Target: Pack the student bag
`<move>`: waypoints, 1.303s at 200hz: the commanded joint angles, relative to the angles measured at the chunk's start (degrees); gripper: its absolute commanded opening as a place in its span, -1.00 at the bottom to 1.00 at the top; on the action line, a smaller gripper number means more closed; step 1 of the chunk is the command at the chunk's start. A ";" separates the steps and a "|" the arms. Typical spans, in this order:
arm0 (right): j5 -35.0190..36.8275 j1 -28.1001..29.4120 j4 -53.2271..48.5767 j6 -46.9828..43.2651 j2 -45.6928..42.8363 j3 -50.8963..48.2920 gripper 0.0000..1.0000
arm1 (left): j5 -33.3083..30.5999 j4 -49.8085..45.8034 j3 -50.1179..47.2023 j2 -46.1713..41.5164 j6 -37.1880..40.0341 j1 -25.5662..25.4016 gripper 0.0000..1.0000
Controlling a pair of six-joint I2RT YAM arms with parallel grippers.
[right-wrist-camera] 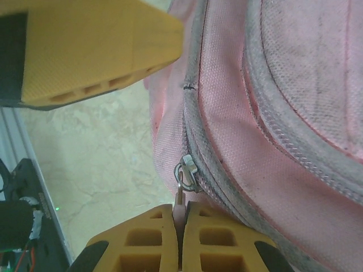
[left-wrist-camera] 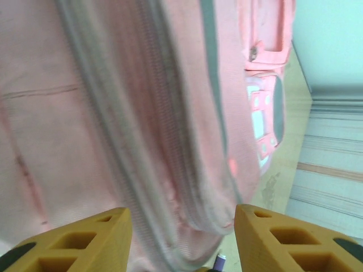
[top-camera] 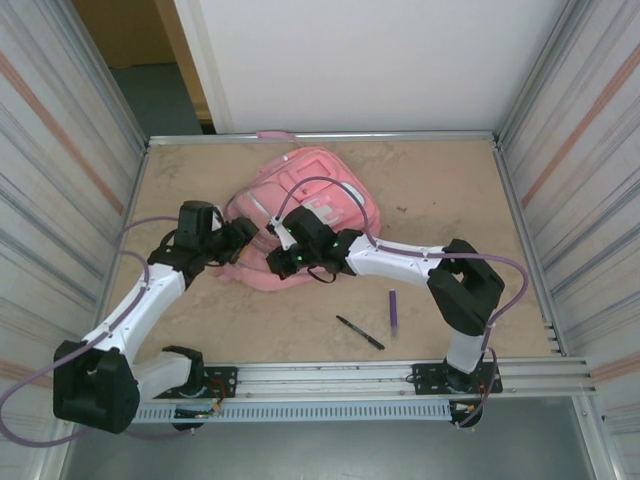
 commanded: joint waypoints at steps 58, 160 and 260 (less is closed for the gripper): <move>-2.94 0.57 0.03 0.77 0.74 3.46 -1.00 | 0.16 2.95 -3.92 3.48 -1.90 -1.16 0.01; -2.74 2.44 -1.26 -1.05 -0.60 5.83 -1.00 | -0.18 0.87 -6.22 0.03 -2.06 -1.14 0.10; 13.51 -3.06 -14.99 -5.57 -7.33 -4.63 -1.00 | 0.01 -2.40 -4.27 -3.98 4.39 3.51 -1.00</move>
